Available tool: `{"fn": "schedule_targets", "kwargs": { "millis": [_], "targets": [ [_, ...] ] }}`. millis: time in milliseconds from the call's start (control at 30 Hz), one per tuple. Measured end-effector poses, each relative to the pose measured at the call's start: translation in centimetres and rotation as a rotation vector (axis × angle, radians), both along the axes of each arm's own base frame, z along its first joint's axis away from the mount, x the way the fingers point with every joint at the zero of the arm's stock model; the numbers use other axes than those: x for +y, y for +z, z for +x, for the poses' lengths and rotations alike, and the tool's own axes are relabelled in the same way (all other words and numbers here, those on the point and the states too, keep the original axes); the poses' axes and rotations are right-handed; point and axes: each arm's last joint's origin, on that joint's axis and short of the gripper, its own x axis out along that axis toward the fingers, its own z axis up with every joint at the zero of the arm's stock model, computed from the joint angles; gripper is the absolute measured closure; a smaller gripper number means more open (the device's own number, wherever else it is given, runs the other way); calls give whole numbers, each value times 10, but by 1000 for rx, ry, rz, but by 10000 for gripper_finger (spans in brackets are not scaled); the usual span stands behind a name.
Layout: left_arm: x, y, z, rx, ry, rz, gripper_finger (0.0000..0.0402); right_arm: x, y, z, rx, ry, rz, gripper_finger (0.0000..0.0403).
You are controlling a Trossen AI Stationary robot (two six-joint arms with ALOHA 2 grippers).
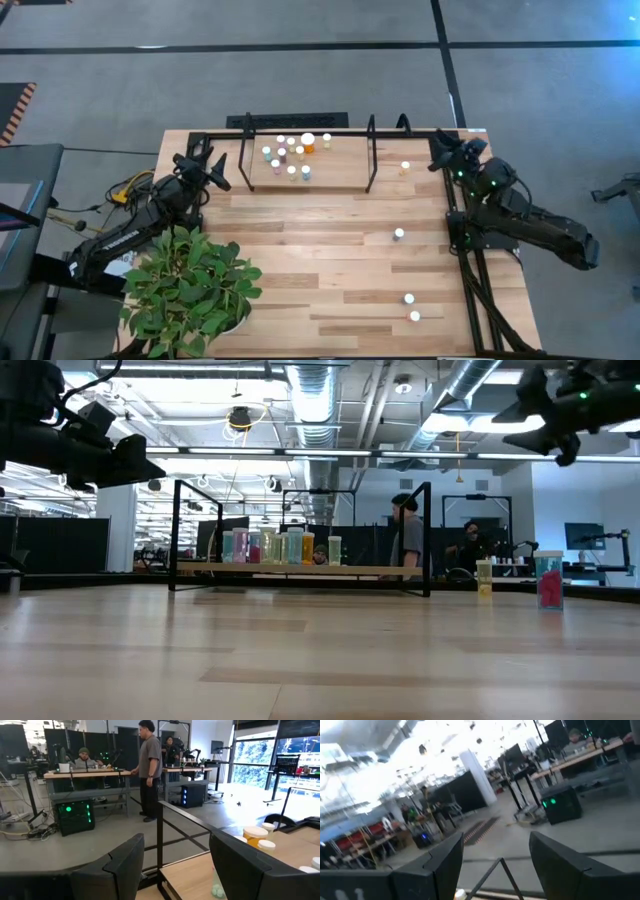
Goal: Pick and place medicine bottles onto shelf by color
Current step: Put the yellow pill bottle on the shelf
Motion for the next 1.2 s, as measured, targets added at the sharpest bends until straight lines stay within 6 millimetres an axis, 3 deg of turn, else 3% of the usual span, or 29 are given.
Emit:
{"fn": "schedule_targets", "kwargs": {
  "millis": [167, 367, 633, 1033, 1200],
  "targets": [
    [0, 0, 0, 0, 0, 0, 187, -12, 20, 19, 98, -22, 154, 153],
    [0, 0, 0, 0, 0, 0, 187, -28, 42, 39, 226, -102, 540, 153],
    [0, 0, 0, 0, 0, 0, 187, -56, 61, 54, 222, -202, 1023, 153],
    [0, 0, 0, -1, 0, 0, 187, -99, 36, 62, 79, -372, 1668, 154],
    [0, 0, 0, 0, -1, 0, 187, -115, 20, 65, 84, -411, 1753, 154]
  ]
}}
